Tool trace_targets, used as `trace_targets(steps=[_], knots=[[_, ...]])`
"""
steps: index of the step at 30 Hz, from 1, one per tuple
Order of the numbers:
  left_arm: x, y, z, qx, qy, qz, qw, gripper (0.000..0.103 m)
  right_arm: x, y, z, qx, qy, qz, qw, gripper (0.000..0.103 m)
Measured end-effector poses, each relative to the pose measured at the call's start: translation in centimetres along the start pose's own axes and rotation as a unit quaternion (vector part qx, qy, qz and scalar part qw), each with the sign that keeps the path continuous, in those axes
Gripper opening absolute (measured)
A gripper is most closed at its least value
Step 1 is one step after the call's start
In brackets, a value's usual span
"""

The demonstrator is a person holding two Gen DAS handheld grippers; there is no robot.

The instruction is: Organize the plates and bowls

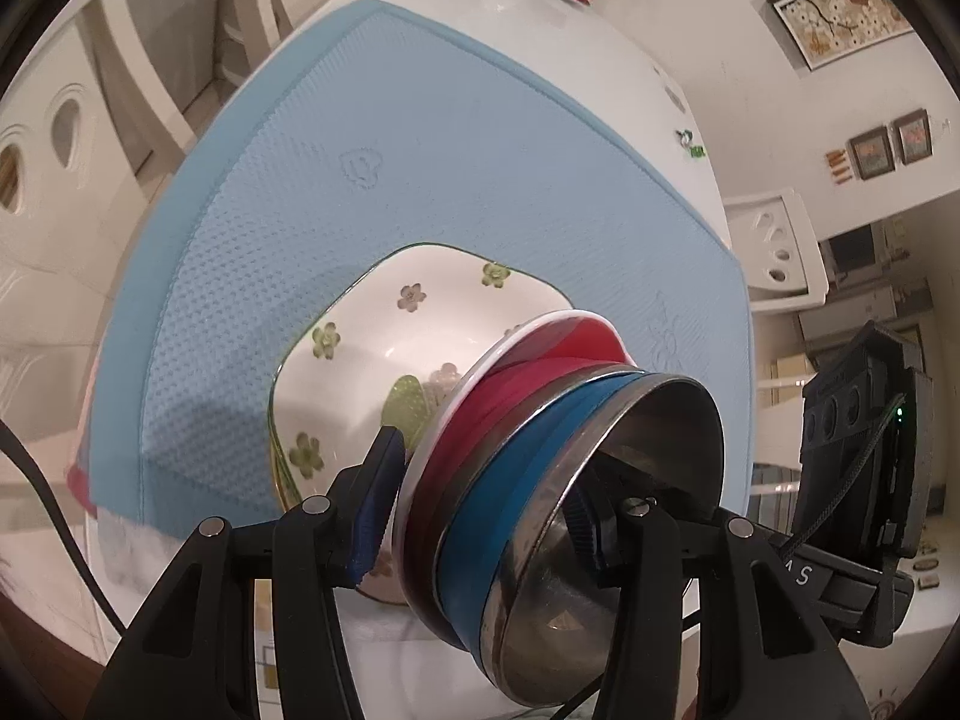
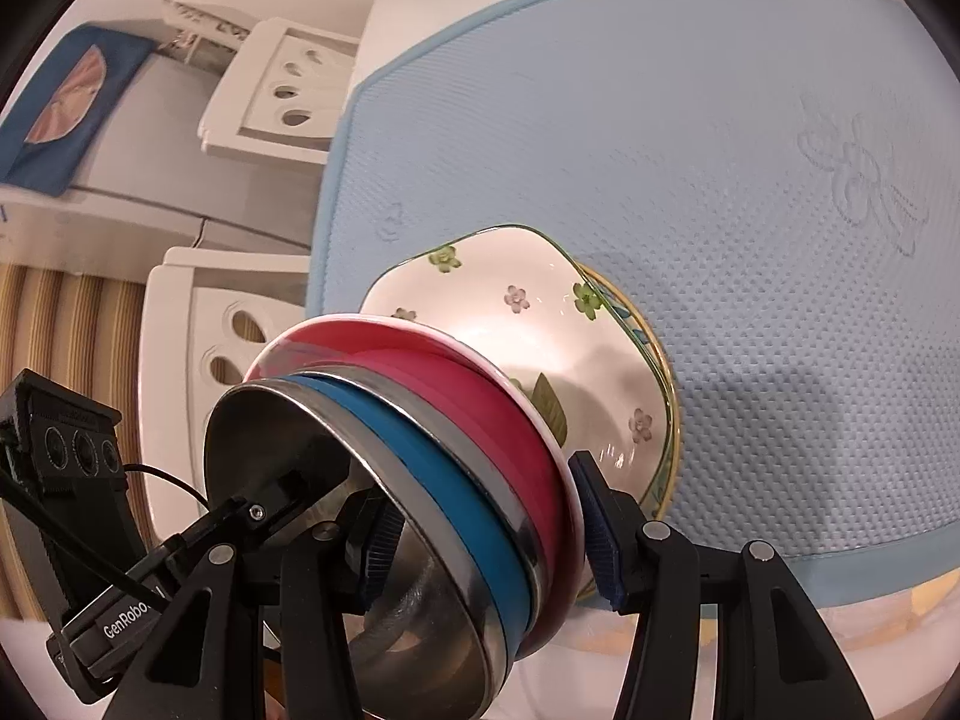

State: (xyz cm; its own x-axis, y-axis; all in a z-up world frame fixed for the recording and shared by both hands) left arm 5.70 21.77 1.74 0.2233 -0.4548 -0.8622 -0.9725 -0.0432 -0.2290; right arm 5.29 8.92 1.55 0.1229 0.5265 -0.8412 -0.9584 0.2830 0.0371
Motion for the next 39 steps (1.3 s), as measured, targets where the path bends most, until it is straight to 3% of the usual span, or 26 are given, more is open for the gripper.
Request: trace_targets(steps=[10, 17, 24, 31, 39], knots=[[1.4, -0.6, 1.1, 0.016, 0.026, 0.03, 0.9991, 0.046, 1.2, -1.1, -0.3, 0.043, 0.003, -0.001, 0.999, 0.052], [0.6, -1.0, 1.6, 0.019, 0.055, 0.023, 0.998, 0.046, 0.3, -1.4, -0.5, 0.048, -0.013, -0.007, 0.999, 0.052], [-1.7, -1.5, 1.4, 0.06, 0.06, -0.004, 0.9964, 0.046, -1.4, -0.9, 0.1, 0.003, -0.007, -0.039, 0.999, 0.051], [-2.0, -1.5, 1.1, 0.087, 0.06, -0.007, 0.9943, 0.046, -2.9, -0.2, 1.2, -0.056, 0.001, -0.076, 0.996, 0.051], [-2.0, -1.4, 0.2, 0.133, 0.024, -0.009, 0.9908, 0.047, -4.4, 0.1, 2.6, -0.117, 0.025, -0.124, 0.985, 0.051]])
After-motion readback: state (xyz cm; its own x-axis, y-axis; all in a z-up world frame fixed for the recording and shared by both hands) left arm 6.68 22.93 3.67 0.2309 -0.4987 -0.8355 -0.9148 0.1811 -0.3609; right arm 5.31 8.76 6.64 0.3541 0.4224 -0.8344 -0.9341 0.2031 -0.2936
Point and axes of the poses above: each gripper's, at about its wrist camera, not at the fingertips, and x roughly the way its jaws point, z to its left, y to its underside, the point moved 9 cm from there along x, roughly the way its jaws point, and after that the axes turned 8 degrees about x, right-handed, at the moved point
